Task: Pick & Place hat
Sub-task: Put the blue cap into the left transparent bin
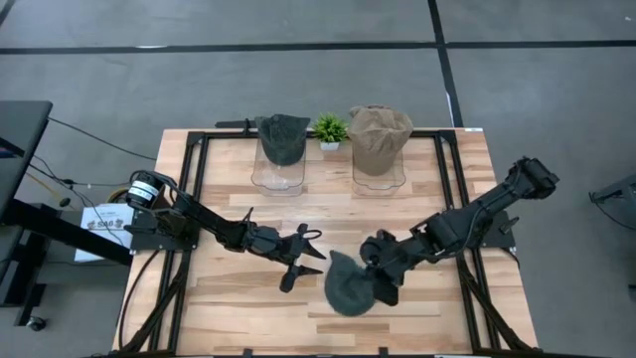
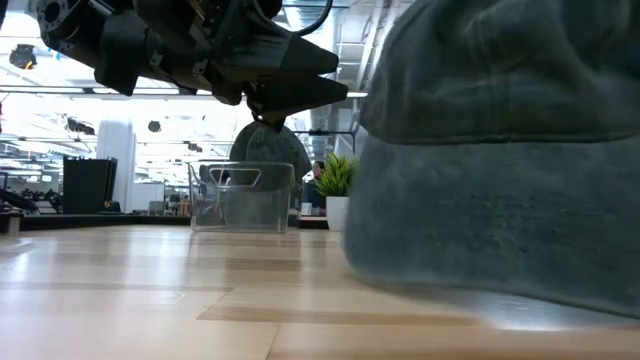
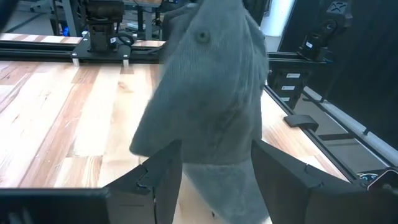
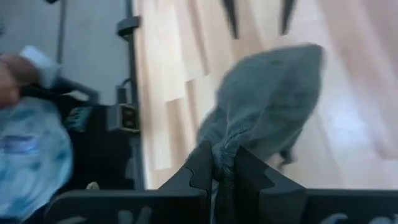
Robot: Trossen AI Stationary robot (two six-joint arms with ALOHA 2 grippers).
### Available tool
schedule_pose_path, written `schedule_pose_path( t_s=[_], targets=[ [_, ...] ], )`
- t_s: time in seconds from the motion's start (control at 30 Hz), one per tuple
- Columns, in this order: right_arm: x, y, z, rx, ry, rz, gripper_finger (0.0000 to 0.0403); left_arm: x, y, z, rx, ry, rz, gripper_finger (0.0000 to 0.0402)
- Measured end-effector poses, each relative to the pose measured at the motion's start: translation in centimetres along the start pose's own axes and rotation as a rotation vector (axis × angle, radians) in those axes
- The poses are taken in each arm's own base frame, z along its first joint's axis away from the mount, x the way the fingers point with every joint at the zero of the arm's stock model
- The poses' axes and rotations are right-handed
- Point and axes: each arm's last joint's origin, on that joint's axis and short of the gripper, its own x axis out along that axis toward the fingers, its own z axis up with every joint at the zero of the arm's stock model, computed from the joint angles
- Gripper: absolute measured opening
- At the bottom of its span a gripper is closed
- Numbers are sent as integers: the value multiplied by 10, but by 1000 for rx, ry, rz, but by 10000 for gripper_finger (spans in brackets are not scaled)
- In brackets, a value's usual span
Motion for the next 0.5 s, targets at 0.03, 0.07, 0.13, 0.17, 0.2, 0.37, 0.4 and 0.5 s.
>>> schedule_pose_path(
  t_s=[0.03,0.07,0.13,0.17,0.2,0.37,0.4,0.5],
  targets=[
    [2,0,1,4,11,22,20,0,0,0,0,0,0,188],
    [5,-1,2,9,22,37,20,0,0,0,0,0,0,188],
    [9,-2,5,19,43,68,20,0,0,0,0,0,0,188],
    [12,-3,6,24,52,82,20,0,0,0,0,-1,0,188],
    [14,-3,8,30,57,102,20,0,0,0,0,-2,0,188],
    [23,-4,17,23,62,208,20,0,0,0,0,-3,0,188],
    [23,-4,19,22,60,225,20,0,0,0,0,-3,0,188],
    [23,-2,22,2,37,271,22,0,0,0,0,-3,0,188]
  ],
)
